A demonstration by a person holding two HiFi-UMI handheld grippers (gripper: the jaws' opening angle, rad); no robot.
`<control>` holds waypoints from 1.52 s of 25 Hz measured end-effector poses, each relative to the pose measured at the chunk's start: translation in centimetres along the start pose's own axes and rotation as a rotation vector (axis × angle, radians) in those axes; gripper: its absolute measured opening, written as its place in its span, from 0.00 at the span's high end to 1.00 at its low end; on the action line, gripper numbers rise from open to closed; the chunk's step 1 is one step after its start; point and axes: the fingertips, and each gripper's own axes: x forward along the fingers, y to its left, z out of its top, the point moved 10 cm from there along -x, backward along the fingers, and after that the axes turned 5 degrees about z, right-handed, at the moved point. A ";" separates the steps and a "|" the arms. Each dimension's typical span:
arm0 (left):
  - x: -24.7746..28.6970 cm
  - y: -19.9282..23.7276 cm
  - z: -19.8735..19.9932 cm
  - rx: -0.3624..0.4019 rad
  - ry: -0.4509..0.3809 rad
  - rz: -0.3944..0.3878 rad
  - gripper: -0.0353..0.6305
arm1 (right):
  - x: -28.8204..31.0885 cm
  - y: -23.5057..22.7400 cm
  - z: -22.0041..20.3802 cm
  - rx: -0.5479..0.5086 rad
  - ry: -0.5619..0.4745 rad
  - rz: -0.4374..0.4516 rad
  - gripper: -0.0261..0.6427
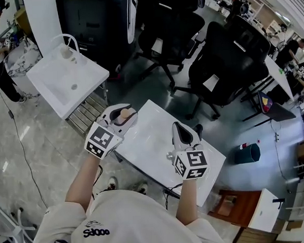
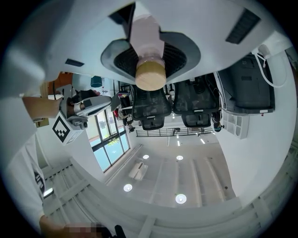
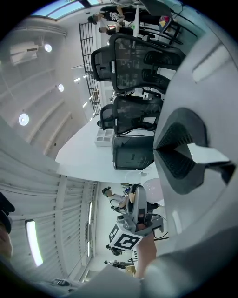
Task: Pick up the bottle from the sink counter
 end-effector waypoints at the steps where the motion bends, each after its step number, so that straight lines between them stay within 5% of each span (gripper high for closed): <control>1: -0.3 0.1 0.3 0.001 -0.004 0.006 0.78 | 0.0 0.2 0.2 -0.008 -0.003 0.003 0.94; 20: -3.5 0.6 4.1 0.012 -0.069 0.053 0.78 | -0.4 2.2 3.4 -0.138 -0.042 0.053 0.94; 38: -4.0 -0.3 3.8 0.001 -0.062 0.045 0.78 | -1.2 2.6 2.8 -0.149 -0.012 0.050 0.95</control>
